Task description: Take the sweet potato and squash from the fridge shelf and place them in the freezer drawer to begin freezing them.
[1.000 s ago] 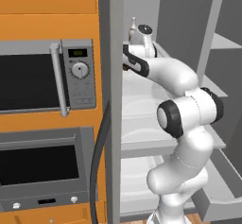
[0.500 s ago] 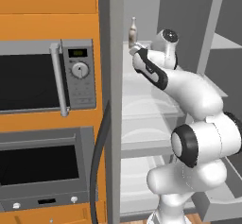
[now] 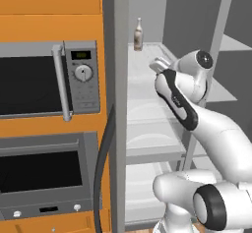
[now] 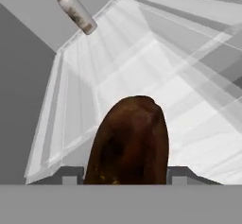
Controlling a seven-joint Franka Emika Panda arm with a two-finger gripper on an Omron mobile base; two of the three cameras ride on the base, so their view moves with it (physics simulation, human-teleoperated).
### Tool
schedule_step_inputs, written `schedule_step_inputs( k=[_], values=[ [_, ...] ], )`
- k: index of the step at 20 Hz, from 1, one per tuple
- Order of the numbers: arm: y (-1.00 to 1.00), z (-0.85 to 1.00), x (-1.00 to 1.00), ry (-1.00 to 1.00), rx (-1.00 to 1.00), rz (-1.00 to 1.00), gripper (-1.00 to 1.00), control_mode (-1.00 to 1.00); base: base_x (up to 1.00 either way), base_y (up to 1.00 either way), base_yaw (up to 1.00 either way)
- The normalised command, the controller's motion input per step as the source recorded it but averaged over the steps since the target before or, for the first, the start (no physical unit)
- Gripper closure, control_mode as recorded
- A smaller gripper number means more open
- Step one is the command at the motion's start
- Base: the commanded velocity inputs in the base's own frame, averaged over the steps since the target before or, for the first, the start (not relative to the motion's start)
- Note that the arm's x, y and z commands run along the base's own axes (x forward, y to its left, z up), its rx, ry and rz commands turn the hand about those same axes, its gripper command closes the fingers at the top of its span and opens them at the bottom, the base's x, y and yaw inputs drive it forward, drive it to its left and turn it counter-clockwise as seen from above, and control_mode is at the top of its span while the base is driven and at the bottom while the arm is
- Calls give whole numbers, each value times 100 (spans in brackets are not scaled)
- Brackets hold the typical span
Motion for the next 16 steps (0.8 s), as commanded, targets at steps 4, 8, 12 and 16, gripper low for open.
schedule_step_inputs(
  k=[4,8,12,16],
  values=[
    [-3,-35,-100,0,2,0,100,-100,0,0,0],
    [-5,-16,-98,2,5,-1,100,-100,0,0,0],
    [0,0,-43,4,1,-3,100,100,-48,0,-5],
    [0,0,0,0,0,0,100,100,-100,0,-16]
  ],
)
